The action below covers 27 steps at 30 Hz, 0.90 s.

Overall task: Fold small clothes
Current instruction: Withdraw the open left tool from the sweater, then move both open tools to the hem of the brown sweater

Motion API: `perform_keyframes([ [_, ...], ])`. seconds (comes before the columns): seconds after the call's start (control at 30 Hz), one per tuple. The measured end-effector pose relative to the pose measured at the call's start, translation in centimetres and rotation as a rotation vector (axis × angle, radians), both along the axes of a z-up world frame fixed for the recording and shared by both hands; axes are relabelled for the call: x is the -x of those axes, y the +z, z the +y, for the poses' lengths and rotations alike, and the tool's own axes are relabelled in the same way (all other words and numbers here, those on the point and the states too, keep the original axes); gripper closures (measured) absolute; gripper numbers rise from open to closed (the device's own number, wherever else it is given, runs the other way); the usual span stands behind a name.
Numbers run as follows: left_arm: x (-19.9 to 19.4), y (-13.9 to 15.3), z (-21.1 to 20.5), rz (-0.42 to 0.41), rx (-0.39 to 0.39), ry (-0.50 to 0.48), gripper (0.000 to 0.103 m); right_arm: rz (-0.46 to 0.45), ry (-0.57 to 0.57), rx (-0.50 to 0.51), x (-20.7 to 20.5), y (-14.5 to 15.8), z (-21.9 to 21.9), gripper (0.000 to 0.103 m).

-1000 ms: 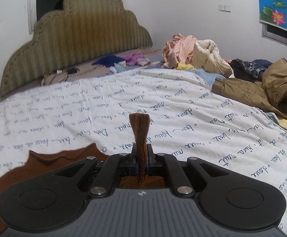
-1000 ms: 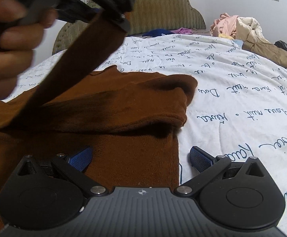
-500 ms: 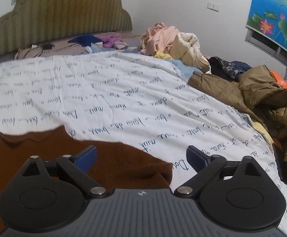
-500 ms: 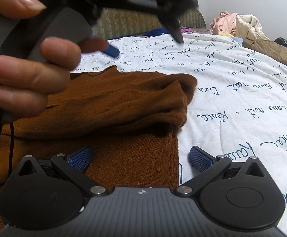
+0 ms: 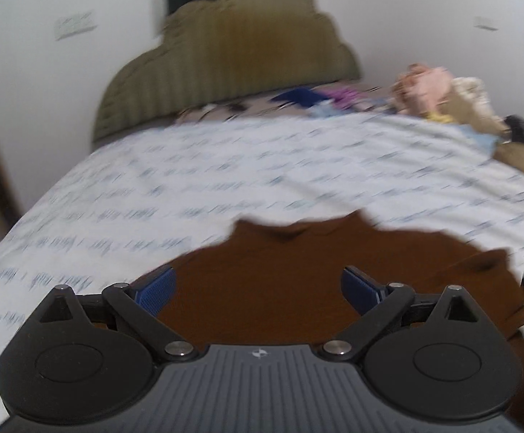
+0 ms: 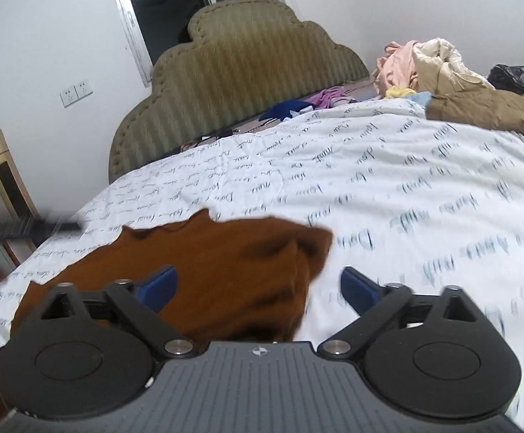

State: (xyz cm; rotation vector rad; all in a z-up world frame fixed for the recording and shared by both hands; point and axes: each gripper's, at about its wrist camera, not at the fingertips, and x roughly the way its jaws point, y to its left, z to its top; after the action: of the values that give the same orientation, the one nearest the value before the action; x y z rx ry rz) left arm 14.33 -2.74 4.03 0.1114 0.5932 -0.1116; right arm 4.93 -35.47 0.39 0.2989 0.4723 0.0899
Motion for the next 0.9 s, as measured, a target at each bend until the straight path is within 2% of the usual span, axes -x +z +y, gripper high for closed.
perform_keyframes([
  [0.03, -0.2, -0.5, 0.9, 0.009, 0.006, 0.023, 0.004, 0.024, 0.013, 0.032, -1.4, 0.0, 0.3, 0.028],
  [0.1, -0.4, -1.4, 2.1, 0.019, -0.002, 0.063, 0.004, 0.091, 0.033, 0.086, -4.0, -0.6, 1.2, 0.034],
  [0.17, -0.3, -2.3, 2.7, 0.033, -0.028, 0.084, 0.004, 0.174, 0.049, 0.13, -6.4, -1.7, 1.9, 0.045],
  [0.2, -0.3, -2.7, 2.9, 0.038, -0.04, 0.092, 0.004, 0.202, 0.048, 0.152, -7.1, -2.3, 2.1, 0.056],
  [0.23, -0.1, -3.0, 3.2, 0.041, -0.046, 0.097, 0.004, 0.205, 0.041, 0.173, -7.3, -2.8, 2.4, 0.065],
  [0.27, 0.0, -3.3, 3.4, 0.045, -0.048, 0.101, 0.004, 0.198, 0.036, 0.186, -7.1, -3.0, 2.8, 0.07],
  [0.33, 0.1, -3.7, 3.8, 0.055, -0.045, 0.113, 0.004, 0.186, 0.017, 0.206, -6.9, -2.8, 3.2, 0.085],
  [0.53, 0.1, -4.7, 4.3, 0.069, -0.048, 0.143, 0.004, 0.127, -0.028, 0.31, -7.7, -1.6, 3.8, 0.092],
  [0.63, -0.1, -5.3, 4.7, 0.086, -0.046, 0.155, 0.004, 0.138, -0.039, 0.362, -9.3, -2.4, 4.0, 0.094],
  [0.7, -0.2, -5.6, 4.9, 0.095, -0.04, 0.156, 0.004, 0.165, -0.034, 0.344, -9.6, -3.1, 3.8, 0.093],
  [0.77, -0.2, -5.9, 5.0, 0.095, -0.044, 0.155, 0.004, 0.153, -0.046, 0.297, -8.7, -3.1, 3.5, 0.085],
  [0.8, -0.1, -6.0, 4.9, 0.096, -0.049, 0.155, 0.004, 0.135, -0.052, 0.278, -7.9, -2.8, 3.4, 0.077],
  [0.83, -0.1, -6.1, 4.9, 0.097, -0.053, 0.156, 0.004, 0.113, -0.053, 0.271, -7.0, -2.4, 3.7, 0.069],
  [0.9, -0.1, -6.1, 4.7, 0.093, -0.058, 0.158, 0.004, 0.071, -0.027, 0.294, -5.1, -1.6, 4.6, 0.061],
])
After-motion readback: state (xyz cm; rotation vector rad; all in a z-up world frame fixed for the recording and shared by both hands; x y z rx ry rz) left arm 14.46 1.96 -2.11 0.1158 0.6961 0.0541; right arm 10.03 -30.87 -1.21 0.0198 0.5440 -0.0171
